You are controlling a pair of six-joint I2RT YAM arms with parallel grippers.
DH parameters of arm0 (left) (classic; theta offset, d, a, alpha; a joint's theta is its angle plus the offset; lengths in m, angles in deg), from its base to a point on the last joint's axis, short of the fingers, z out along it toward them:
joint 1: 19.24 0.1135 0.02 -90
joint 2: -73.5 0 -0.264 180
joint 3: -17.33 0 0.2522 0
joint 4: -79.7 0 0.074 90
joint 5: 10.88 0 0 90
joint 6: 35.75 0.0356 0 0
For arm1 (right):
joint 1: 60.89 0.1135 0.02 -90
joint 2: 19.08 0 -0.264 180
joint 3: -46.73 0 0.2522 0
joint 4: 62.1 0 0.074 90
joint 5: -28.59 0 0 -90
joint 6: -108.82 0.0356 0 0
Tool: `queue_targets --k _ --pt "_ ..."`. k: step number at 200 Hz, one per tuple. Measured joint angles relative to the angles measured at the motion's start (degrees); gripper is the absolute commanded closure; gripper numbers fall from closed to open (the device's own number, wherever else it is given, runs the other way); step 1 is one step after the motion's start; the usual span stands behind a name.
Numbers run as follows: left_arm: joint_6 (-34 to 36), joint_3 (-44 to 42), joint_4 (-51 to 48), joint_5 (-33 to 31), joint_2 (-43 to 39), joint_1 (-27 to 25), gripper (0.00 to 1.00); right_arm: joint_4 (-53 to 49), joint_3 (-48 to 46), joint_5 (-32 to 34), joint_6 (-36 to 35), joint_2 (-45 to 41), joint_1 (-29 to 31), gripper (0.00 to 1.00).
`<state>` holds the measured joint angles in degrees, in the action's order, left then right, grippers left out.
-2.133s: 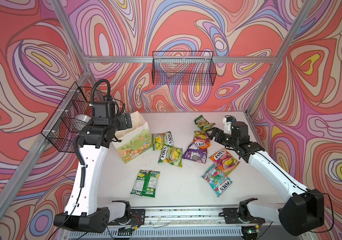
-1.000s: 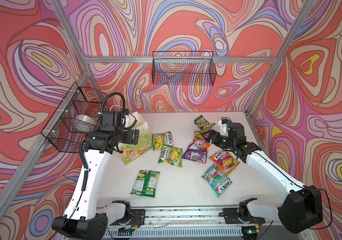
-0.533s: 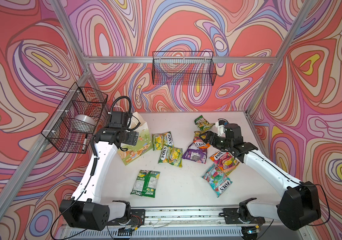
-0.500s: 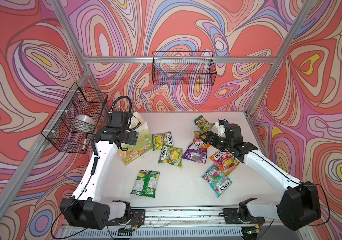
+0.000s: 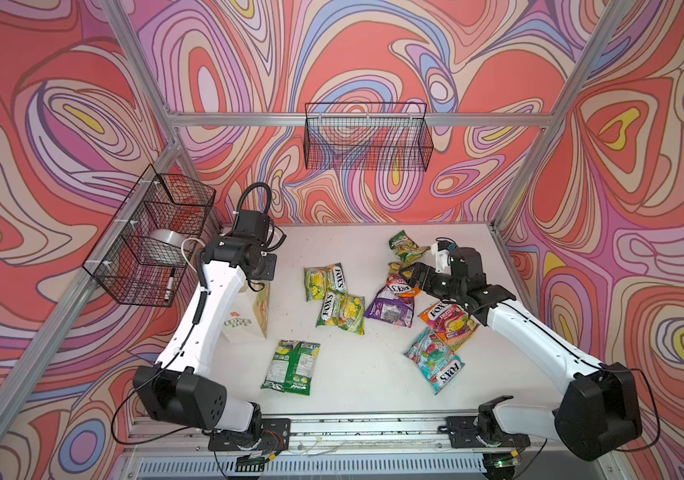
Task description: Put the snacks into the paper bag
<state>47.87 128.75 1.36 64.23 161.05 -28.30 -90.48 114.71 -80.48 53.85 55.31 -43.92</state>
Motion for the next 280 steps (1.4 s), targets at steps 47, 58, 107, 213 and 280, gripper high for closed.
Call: queue_targets --k 47,58,107,213,280 --pt "-9.1 12.6 -1.6 -6.6 6.2 -2.2 1.00 0.4 0.1 0.0 0.0 0.1 0.2 0.03" --pt "-10.0 15.6 -2.1 -7.9 7.8 -2.9 1.00 0.4 0.1 0.0 0.1 0.0 0.3 0.03" --pt "-13.0 17.7 -2.7 -12.1 15.8 -4.2 0.99 -0.2 0.1 0.3 0.0 -1.6 0.3 0.02" --pt "-12.2 17.8 0.2 4.7 0.9 -5.6 0.00 -2.2 0.1 3.3 -1.3 -2.3 0.3 0.02" --pt "-12.1 0.0 -0.2 -0.2 -21.6 1.2 0.00 0.7 0.5 1.5 -6.5 -5.5 4.7 0.02"
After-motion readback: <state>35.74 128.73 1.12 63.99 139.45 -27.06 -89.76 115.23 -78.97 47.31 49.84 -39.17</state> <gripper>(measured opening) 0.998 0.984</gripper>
